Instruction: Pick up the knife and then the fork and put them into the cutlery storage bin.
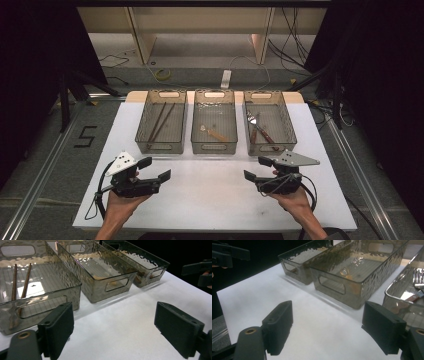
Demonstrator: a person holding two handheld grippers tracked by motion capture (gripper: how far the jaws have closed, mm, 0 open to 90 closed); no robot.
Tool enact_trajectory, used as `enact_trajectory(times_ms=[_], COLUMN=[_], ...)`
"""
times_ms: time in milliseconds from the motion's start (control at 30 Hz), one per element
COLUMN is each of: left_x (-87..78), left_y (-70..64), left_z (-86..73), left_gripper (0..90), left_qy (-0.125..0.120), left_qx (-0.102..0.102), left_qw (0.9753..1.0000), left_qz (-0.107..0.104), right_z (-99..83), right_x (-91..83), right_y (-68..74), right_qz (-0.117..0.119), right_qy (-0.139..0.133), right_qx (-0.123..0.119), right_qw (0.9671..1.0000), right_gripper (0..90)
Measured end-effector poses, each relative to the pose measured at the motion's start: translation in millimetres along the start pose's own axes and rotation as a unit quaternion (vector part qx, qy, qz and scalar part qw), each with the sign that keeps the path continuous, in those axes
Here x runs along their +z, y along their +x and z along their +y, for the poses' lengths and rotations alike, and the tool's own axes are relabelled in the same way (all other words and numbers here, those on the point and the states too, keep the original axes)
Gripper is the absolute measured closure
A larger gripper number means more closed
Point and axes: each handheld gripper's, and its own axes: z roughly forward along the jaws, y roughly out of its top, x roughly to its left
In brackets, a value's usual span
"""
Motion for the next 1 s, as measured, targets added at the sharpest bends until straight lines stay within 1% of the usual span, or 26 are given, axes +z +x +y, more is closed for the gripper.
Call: enact_trajectory(times_ms=[167, 333, 433, 567, 633, 867, 1000], left_x=[0.2, 1.8, 2.5, 2.7, 2.9, 3.2, 3.1], left_y=[0.0, -0.6, -1.2, -1.2, -1.4, -1.6, -1.5], left_z=[-0.1, -0.4, -0.6, -0.7, -0.8, -0.8, -0.7], left_gripper=[15.7, 15.7, 15.7, 15.7, 15.7, 15.7, 15.7], left_qy=[-0.001, 0.005, 0.006, 0.007, 0.009, 0.01, 0.01], left_qx=[-0.002, 0.001, 0.0, 0.0, 0.001, 0.002, 0.002], left_qw=[1.0, 0.9999, 0.9999, 0.9999, 0.9998, 0.9998, 0.9998], left_qz=[-0.004, -0.01, -0.012, -0.014, -0.015, -0.016, -0.016], right_z=[-8.9, -15.1, -18.0, -20.3, -20.8, -20.5, -20.4], right_x=[-7.6, -14.8, -17.3, -18.6, -19.4, -20.2, -20.1], right_y=[0.0, 0.7, 0.3, 0.6, 0.9, 0.2, 0.1], right_qz=[-0.002, -0.007, -0.011, -0.006, -0.008, -0.008, -0.011], right_qy=[-0.006, -0.008, -0.009, -0.007, -0.009, -0.013, -0.011], right_qx=[0.009, 0.011, 0.017, 0.019, 0.016, 0.018, 0.017], right_qw=[0.9999, 0.9999, 0.9998, 0.9998, 0.9998, 0.9997, 0.9997], right_gripper=[23.8, 23.4, 23.1, 22.9, 22.9, 22.9, 22.8])
